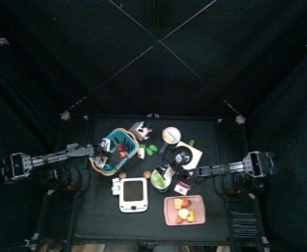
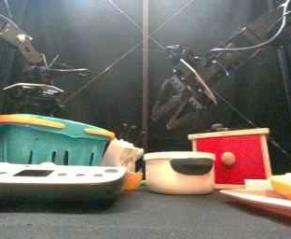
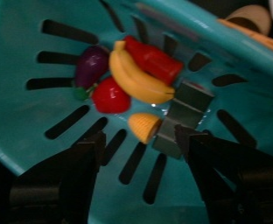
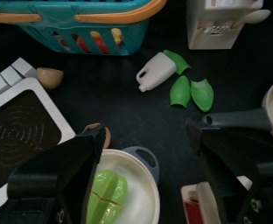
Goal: Grab green sushi roll
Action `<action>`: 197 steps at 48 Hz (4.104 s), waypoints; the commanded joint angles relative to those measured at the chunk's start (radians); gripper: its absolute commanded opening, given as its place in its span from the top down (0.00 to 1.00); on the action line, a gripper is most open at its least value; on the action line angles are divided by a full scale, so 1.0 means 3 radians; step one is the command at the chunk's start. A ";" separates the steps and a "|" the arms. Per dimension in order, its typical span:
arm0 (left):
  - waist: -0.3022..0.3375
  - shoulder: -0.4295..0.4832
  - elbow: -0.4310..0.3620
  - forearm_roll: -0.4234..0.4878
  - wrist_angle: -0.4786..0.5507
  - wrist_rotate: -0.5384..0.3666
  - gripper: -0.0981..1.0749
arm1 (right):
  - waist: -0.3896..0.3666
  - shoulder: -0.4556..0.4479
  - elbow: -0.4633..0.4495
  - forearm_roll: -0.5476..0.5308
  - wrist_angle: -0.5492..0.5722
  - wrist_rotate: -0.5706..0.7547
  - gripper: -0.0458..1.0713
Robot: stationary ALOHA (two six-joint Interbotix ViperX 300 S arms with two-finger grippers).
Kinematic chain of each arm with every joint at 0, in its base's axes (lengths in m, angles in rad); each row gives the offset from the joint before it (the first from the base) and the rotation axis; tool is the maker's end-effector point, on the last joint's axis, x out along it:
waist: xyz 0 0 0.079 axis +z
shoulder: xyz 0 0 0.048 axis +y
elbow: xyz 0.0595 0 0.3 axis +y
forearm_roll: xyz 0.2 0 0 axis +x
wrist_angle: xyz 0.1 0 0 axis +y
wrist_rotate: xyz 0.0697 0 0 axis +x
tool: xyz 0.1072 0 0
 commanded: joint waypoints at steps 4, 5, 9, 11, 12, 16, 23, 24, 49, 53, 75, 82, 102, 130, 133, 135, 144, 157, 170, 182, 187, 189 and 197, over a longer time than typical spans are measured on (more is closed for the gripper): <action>0.0020 0.0031 0.0000 -0.0194 0.0041 0.0266 0.09 | -0.0026 -0.0036 -0.0061 -0.0010 -0.0005 -0.0005 0.05; 0.0020 0.0031 0.0005 -0.0194 0.0056 0.0286 0.09 | -0.0031 -0.0031 -0.0061 -0.0010 -0.0005 -0.0005 0.05; 0.0015 0.0041 0.0046 -0.0194 0.0179 0.0337 0.09 | -0.0041 -0.0015 -0.0077 -0.0010 -0.0005 -0.0005 0.05; 0.0015 0.0051 0.0077 -0.0189 0.0225 0.0353 0.09 | -0.0041 -0.0005 -0.0082 -0.0015 -0.0005 -0.0005 0.05; 0.0015 0.0056 0.0087 -0.0189 0.0240 0.0358 0.09 | -0.0046 0.0000 -0.0082 -0.0010 -0.0005 -0.0005 0.05; 0.0015 0.0087 0.0123 -0.0179 0.0245 0.0389 0.09 | -0.0061 0.0036 -0.0097 -0.0015 -0.0005 -0.0005 0.05; 0.0015 0.0205 0.0174 -0.0174 0.0169 0.0486 0.09 | -0.0097 0.0092 -0.0133 -0.0010 -0.0061 -0.0005 0.05; 0.0015 0.0230 0.0174 -0.0179 0.0159 0.0496 0.09 | -0.0102 0.0102 -0.0138 -0.0015 -0.0072 -0.0005 0.05; 0.0010 0.0629 0.0159 -0.0194 0.0128 0.0685 0.10 | -0.0189 0.0169 -0.0148 -0.0010 -0.0174 -0.0005 0.05; -0.0056 0.0629 0.0205 -0.0189 0.0107 0.0701 0.10 | -0.0189 0.0169 -0.0148 -0.0010 -0.0179 -0.0005 0.05; -0.0159 0.0644 0.0291 -0.0184 -0.0159 0.0731 0.26 | -0.0189 0.0174 -0.0143 -0.0010 -0.0179 -0.0005 0.05; -0.0148 0.0695 0.0276 -0.0179 -0.0184 0.0726 0.30 | -0.0194 0.0184 -0.0153 -0.0010 -0.0174 -0.0005 0.05; -0.0159 0.0905 0.0056 -0.0148 -0.0169 0.0731 0.18 | -0.0199 0.0184 -0.0128 -0.0010 -0.0179 -0.0005 0.05; -0.0435 0.0890 -0.0286 -0.0010 0.0363 0.0762 0.12 | -0.0225 0.0240 -0.0153 -0.0010 -0.0179 0.0000 0.05; -0.0435 0.0915 -0.0251 0.0000 0.0363 0.0762 0.12 | -0.0225 0.0240 -0.0153 -0.0010 -0.0179 -0.0005 0.05; -0.0435 0.0936 -0.0225 0.0000 0.0353 0.0762 0.12 | -0.0230 0.0240 -0.0153 -0.0010 -0.0179 -0.0005 0.05; -0.0440 0.1002 -0.0107 0.0000 0.0332 0.0767 0.12 | -0.0230 0.0251 -0.0153 -0.0010 -0.0179 -0.0005 0.05; -0.0445 0.1038 -0.0066 0.0000 0.0199 0.0844 0.12 | -0.0240 0.0256 -0.0159 -0.0010 -0.0179 0.0000 0.05; -0.0440 0.1058 -0.0097 0.0000 0.0174 0.0859 0.24 | -0.0240 0.0261 -0.0153 -0.0010 -0.0179 0.0000 0.05; -0.0445 0.0956 -0.0107 0.0000 0.0174 0.0839 0.35 | -0.0240 0.0261 -0.0159 -0.0010 -0.0179 0.0000 0.05; -0.0435 0.0859 -0.0128 0.0000 0.0174 0.0833 0.35 | -0.0240 0.0261 -0.0159 -0.0010 -0.0179 0.0000 0.05; -0.0424 0.0818 -0.0143 0.0000 0.0174 0.0828 0.35 | -0.0240 0.0261 -0.0159 -0.0010 -0.0179 0.0000 0.05; -0.0424 0.0716 -0.0199 -0.0005 0.0174 0.0818 0.35 | -0.0240 0.0276 -0.0174 -0.0010 -0.0179 0.0000 0.05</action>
